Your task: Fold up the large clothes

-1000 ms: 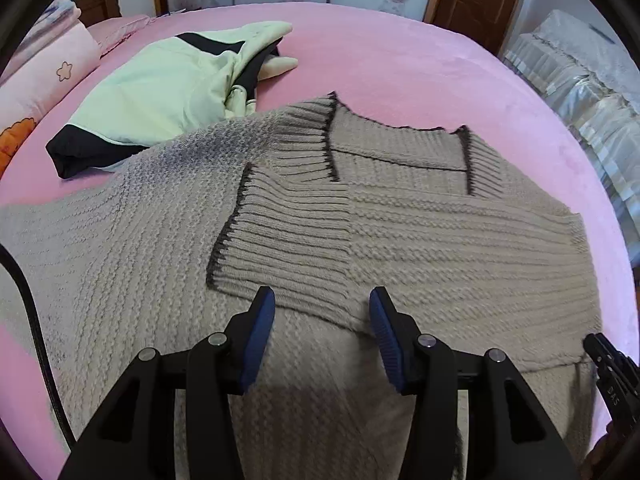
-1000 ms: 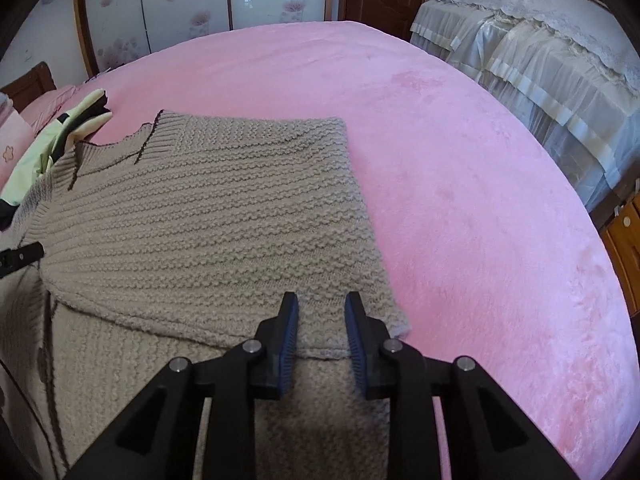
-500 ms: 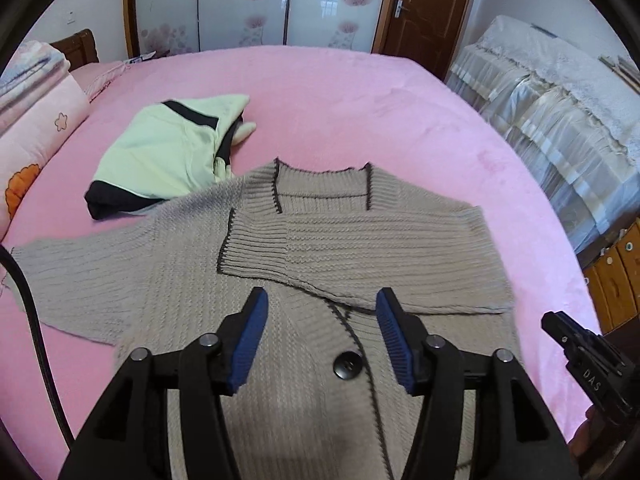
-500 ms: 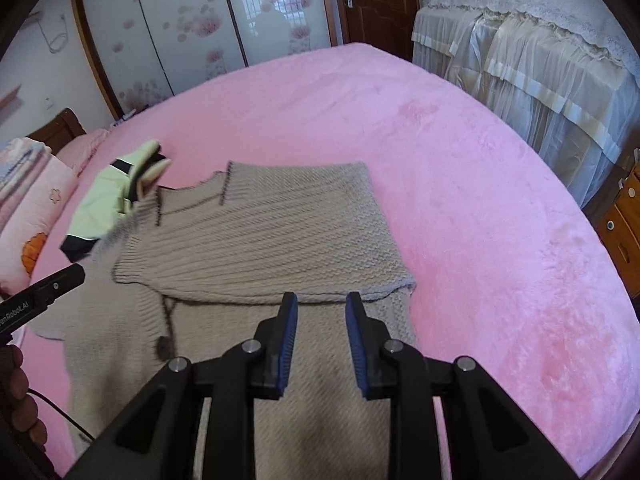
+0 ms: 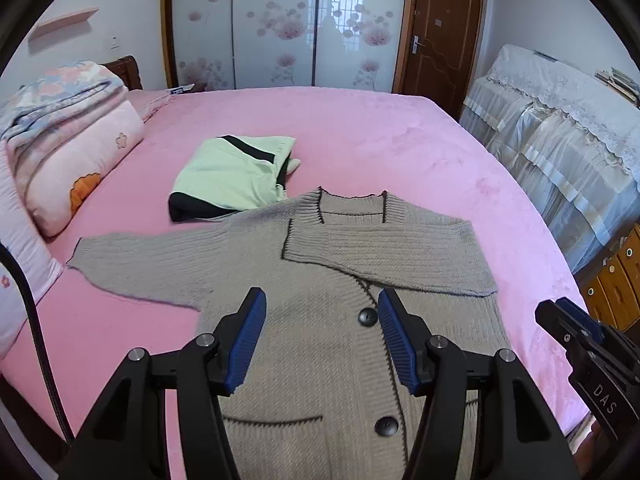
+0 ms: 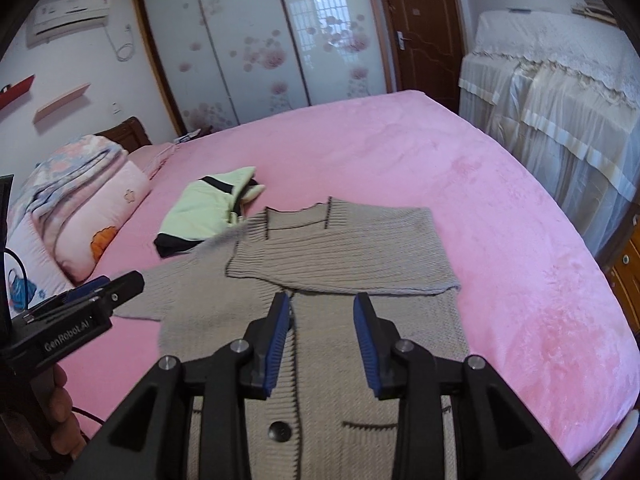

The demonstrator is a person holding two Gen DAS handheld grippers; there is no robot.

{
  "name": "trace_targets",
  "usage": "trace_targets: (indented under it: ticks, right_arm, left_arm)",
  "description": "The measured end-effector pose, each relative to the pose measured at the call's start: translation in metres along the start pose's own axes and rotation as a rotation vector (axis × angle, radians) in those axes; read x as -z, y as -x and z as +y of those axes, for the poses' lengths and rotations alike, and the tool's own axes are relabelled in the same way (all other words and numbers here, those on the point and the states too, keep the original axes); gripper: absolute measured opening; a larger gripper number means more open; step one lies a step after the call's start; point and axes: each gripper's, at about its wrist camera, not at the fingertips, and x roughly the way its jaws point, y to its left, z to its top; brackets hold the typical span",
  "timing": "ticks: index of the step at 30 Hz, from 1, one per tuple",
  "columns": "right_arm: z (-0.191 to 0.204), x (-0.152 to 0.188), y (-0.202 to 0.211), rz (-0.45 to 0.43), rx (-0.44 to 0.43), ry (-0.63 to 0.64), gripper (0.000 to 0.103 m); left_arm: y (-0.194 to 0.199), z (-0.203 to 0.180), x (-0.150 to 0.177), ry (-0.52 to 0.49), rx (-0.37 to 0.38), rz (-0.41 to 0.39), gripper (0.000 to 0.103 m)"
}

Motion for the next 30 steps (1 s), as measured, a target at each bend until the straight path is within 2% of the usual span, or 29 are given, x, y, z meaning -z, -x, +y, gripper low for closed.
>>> trace_targets:
  ticks: [3, 9, 17, 23, 30]
  right_arm:
    - [0.018, 0.009, 0.013, -0.002, -0.027, 0.027, 0.037]
    - [0.051, 0.031, 0.025, 0.024, -0.086, 0.061, 0.04]
    - [0.099, 0.047, 0.014, 0.076, -0.142, 0.128, 0.04]
    - [0.143, 0.048, -0.013, 0.116, -0.159, 0.178, 0.04]
    - [0.192, 0.044, -0.049, 0.141, -0.175, 0.218, 0.04]
  left_arm:
    - [0.018, 0.012, 0.018, 0.032, 0.014, 0.013, 0.057]
    - [0.039, 0.043, 0.055, 0.077, -0.036, 0.03, 0.057]
    - [0.046, 0.114, 0.081, 0.167, -0.124, 0.05, 0.057]
    - [0.041, 0.176, 0.082, 0.226, -0.169, 0.082, 0.057]
    - [0.004, 0.254, 0.063, 0.271, -0.144, 0.166, 0.057]
